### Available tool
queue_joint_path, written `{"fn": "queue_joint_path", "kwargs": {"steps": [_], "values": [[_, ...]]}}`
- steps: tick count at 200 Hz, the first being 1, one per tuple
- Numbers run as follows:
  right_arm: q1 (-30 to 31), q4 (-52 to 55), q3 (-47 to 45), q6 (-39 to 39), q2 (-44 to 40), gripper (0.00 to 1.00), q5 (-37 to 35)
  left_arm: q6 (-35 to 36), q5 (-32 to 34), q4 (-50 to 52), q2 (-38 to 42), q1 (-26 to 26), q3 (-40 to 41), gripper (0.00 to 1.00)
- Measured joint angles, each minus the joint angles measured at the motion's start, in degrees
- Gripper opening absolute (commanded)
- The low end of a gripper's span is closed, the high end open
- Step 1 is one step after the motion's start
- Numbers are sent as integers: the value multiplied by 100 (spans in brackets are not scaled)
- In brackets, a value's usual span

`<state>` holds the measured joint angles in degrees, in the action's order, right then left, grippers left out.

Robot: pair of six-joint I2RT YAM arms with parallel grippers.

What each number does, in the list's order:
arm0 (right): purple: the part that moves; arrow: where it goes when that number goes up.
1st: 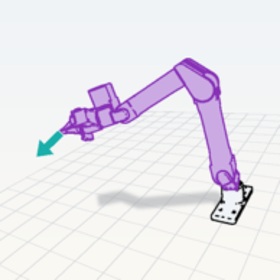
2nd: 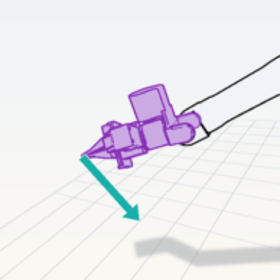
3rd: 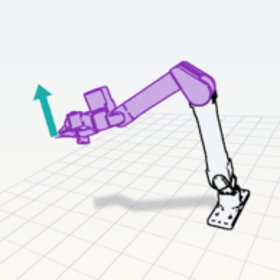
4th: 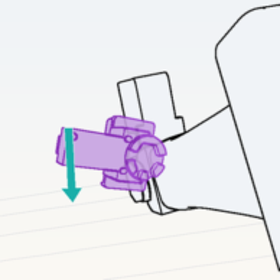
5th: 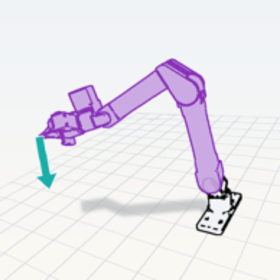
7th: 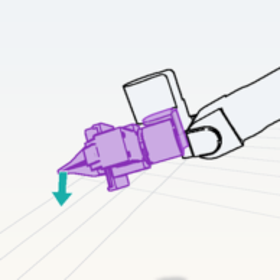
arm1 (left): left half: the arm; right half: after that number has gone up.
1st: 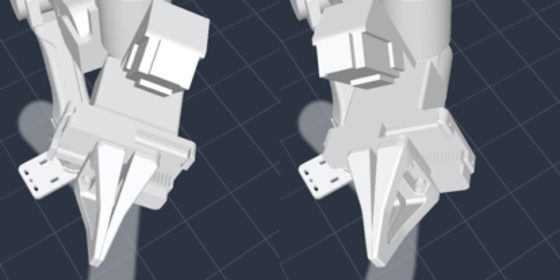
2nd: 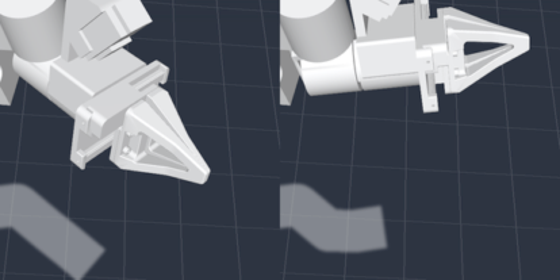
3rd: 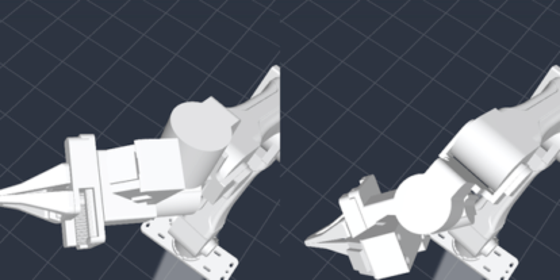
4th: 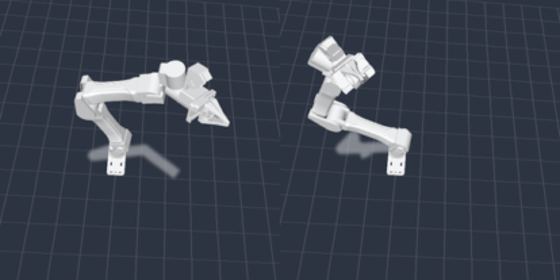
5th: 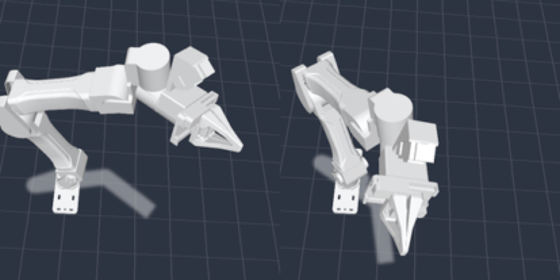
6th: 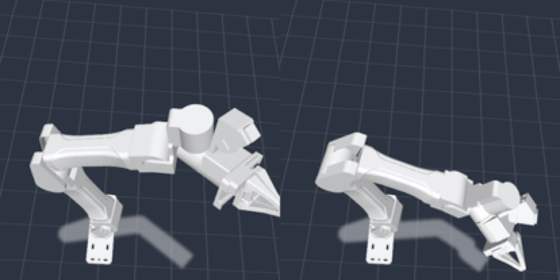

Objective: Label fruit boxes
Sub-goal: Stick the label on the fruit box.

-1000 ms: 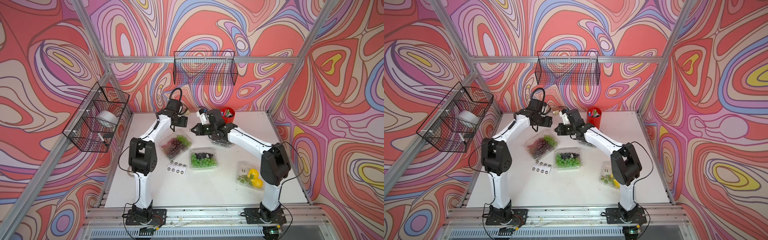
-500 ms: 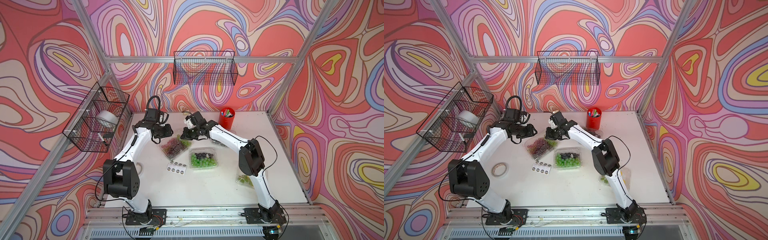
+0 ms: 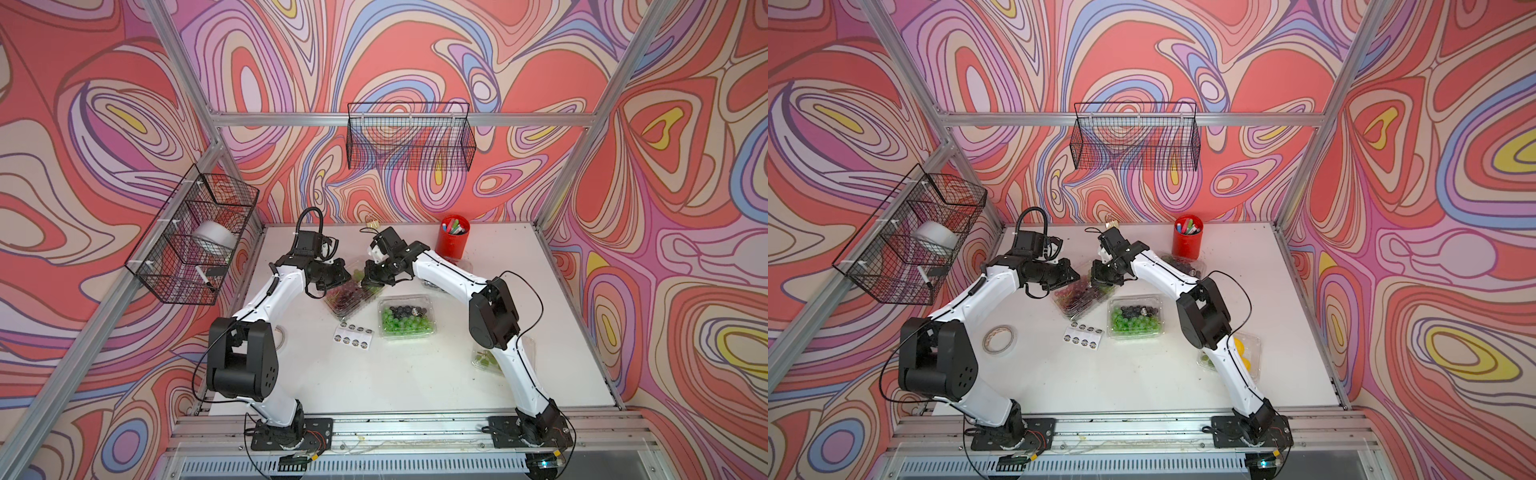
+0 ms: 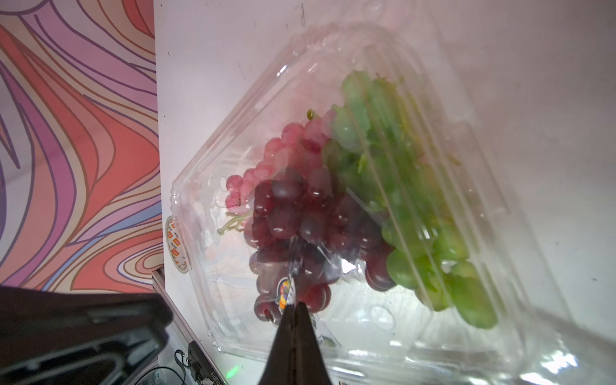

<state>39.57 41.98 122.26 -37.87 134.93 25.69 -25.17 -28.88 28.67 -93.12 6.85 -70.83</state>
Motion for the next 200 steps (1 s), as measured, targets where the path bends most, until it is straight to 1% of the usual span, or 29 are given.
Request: {"fn": "queue_joint_path", "kwargs": {"steps": [27,38,69,200], "values": [[0,68,46,-24,20,0,-22,-120,-162,-199,-210,2,0,8],[0,83,59,-33,55,0,-22,-157,-212,-243,-306,17,0,6],[0,92,103,-44,160,0,-2,-214,-350,-297,-573,48,0,5],[0,111,164,-61,201,0,2,-297,-511,-514,-909,90,4,4]]}}
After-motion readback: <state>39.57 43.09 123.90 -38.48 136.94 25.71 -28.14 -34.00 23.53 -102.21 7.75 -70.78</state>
